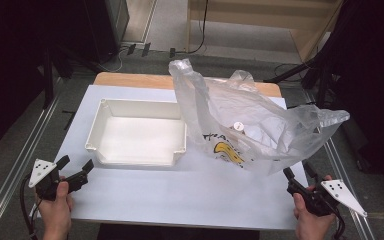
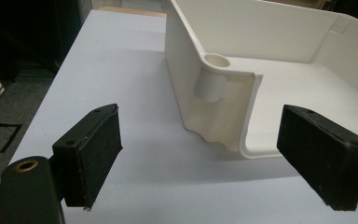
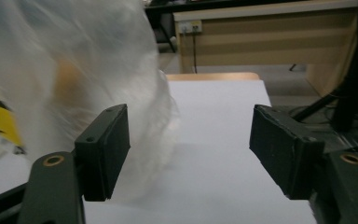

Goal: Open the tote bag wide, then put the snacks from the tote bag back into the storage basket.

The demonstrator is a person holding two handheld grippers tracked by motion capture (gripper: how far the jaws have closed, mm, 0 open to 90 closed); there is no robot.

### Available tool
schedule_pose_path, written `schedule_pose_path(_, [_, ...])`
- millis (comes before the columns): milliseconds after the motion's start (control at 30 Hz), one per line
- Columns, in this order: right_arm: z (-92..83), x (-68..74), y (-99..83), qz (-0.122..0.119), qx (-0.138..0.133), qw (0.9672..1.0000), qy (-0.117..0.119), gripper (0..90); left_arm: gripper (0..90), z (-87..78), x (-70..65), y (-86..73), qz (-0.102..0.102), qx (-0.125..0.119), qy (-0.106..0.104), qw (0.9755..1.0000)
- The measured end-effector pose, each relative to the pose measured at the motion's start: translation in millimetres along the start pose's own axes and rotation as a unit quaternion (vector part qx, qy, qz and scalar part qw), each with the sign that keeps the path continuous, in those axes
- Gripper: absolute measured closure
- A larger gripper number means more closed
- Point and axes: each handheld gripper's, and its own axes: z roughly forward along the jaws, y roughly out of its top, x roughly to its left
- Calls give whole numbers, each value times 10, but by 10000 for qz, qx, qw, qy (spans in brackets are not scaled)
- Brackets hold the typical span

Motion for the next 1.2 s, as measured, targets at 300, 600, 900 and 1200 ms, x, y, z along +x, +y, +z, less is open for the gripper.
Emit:
schedule_pose_path(300, [-106,293,371,-240,-292,9982,466,95,141,-38,-33,1,39,-13,-35,10000])
schedule_pose_path(600, [-89,575,736,-427,-478,9937,920,66,142,-160,-174,76,157,-114,-124,9997])
schedule_pose_path(900, [196,736,997,-326,-443,9928,1067,802,142,-216,-501,293,383,-216,-473,9979])
schedule_pose_path(1200, [419,786,1046,-169,-547,9933,1000,896,142,-171,-958,537,619,-321,-1019,9923])
